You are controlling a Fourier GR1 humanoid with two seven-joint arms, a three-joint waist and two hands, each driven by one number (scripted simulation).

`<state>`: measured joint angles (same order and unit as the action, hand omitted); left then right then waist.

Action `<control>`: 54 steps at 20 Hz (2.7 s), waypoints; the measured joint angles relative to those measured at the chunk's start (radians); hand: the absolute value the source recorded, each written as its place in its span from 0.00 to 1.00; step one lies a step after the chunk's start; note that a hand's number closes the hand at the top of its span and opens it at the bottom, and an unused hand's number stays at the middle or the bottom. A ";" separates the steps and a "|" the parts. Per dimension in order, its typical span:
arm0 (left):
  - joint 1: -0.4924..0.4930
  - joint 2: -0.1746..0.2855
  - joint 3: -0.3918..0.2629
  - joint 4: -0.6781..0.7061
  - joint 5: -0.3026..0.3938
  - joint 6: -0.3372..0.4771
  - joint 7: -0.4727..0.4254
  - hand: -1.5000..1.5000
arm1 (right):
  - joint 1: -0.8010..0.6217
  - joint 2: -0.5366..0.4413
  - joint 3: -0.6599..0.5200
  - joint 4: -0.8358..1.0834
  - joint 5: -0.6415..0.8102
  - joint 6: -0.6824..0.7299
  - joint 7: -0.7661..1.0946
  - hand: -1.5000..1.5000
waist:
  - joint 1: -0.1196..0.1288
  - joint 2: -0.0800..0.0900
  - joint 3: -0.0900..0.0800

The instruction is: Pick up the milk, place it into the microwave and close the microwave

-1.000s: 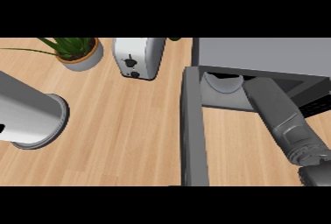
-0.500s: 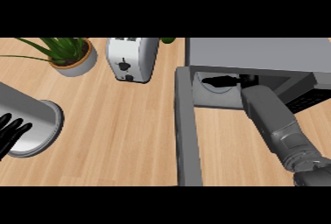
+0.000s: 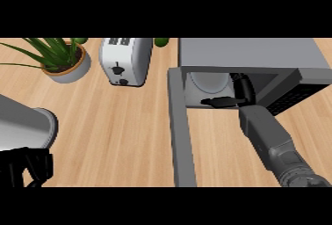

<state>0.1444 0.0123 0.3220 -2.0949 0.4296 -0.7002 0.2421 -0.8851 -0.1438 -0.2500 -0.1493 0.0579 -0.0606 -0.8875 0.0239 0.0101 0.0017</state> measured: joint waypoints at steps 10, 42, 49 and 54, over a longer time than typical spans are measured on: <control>0.024 -0.011 -0.216 -0.016 -0.114 0.097 -0.009 1.00 | 0.247 0.021 0.057 -0.182 -0.003 0.105 -0.033 0.00 | -0.039 -0.017 -0.003; -0.493 -0.009 -0.966 0.979 -0.488 0.801 -0.597 1.00 | 1.129 -0.141 0.149 -1.334 -0.202 0.407 0.151 0.00 | -0.082 -0.007 -0.005; -0.618 -0.007 -1.142 1.141 -0.266 0.984 -0.674 1.00 | 1.166 -0.168 0.149 -1.513 -0.281 0.457 0.248 0.00 | -0.109 0.000 -0.006; -0.697 -0.005 -1.216 1.182 -0.128 1.041 -0.680 1.00 | 1.162 -0.187 0.155 -1.585 -0.324 0.486 0.300 0.00 | -0.143 0.008 -0.007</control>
<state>-0.5526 0.0072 -0.8938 -0.9127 0.3013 0.3413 -0.4380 0.2765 -0.3308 -0.0945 -1.7341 -0.2656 0.4258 -0.5875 -0.1189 0.0185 -0.0049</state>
